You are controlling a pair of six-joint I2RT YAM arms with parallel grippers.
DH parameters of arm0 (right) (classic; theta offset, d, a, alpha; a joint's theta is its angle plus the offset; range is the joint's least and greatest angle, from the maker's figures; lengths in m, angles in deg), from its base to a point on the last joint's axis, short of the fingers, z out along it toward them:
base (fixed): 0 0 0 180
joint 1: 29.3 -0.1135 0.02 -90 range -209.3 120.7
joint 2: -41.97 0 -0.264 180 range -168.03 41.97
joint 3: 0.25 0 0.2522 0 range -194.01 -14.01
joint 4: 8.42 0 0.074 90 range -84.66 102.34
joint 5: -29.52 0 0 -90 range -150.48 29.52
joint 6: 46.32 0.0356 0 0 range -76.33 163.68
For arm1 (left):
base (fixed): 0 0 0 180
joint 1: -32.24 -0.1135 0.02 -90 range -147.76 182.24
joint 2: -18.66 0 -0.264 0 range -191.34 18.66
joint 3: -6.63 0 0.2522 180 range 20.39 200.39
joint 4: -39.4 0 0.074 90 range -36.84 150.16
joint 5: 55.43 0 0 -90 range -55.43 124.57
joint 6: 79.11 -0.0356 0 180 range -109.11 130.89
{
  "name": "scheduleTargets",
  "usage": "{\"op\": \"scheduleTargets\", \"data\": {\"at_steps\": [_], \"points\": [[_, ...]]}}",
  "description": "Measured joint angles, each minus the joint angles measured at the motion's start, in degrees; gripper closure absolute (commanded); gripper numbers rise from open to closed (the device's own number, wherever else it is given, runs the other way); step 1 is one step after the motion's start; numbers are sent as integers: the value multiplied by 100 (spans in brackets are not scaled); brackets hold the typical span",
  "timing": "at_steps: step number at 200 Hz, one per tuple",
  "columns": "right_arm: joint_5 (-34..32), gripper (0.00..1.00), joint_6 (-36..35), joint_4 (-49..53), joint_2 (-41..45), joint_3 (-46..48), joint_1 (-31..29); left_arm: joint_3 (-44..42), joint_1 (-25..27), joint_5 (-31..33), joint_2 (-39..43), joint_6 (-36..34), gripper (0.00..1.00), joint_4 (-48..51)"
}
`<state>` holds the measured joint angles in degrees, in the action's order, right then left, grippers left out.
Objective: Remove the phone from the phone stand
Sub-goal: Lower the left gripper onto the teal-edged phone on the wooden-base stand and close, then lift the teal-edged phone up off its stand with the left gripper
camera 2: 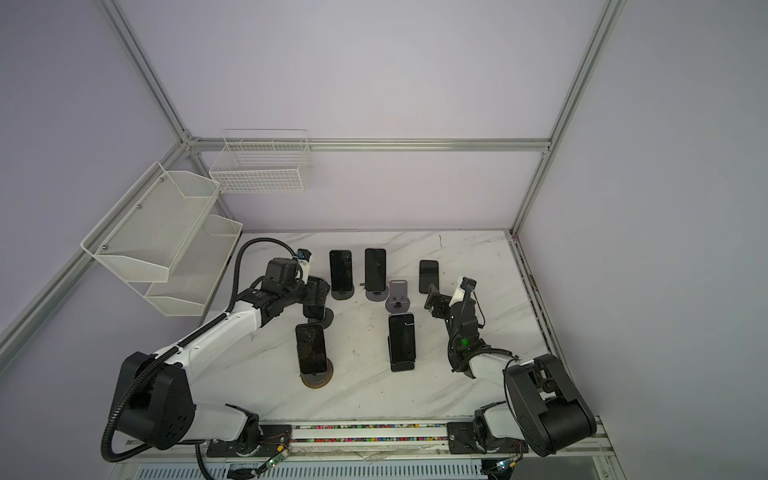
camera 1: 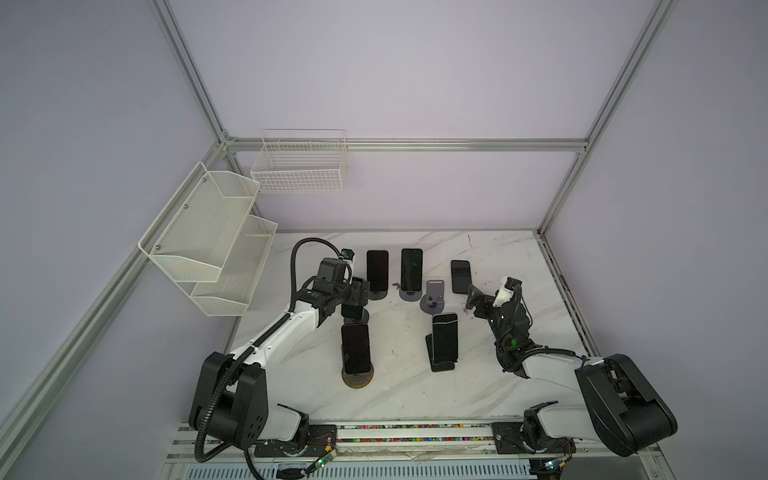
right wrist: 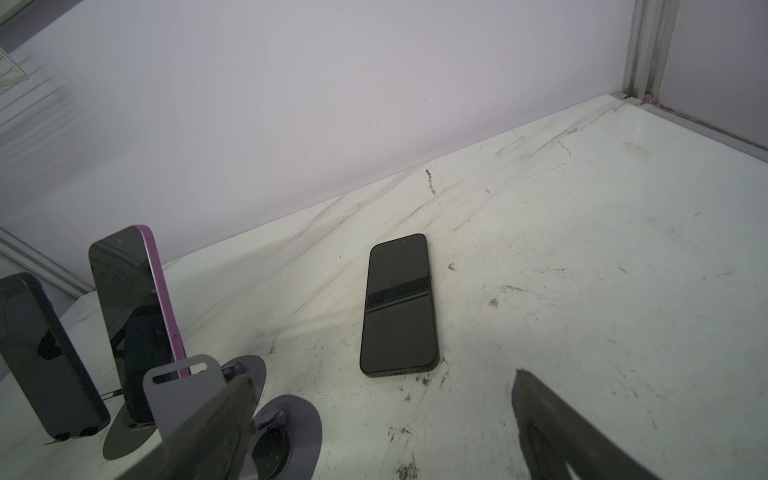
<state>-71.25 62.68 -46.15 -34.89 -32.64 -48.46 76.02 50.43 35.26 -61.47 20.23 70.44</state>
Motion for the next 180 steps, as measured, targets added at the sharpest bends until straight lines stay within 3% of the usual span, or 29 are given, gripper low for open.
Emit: {"op": "scheduleTargets", "data": {"at_steps": [82, 127, 180], "points": [[-15, 3, 13, 72, -85, -68, 0, -166, 96, -46, 13, 37, 10, -144], [-15, 3, 24, 85, -118, -83, 0, -216, 111, 26, 13, 59, 23, -155], [-13, 3, 24, 103, -120, -153, 0, -365, 111, 76, 118, 57, 28, -289]]}}
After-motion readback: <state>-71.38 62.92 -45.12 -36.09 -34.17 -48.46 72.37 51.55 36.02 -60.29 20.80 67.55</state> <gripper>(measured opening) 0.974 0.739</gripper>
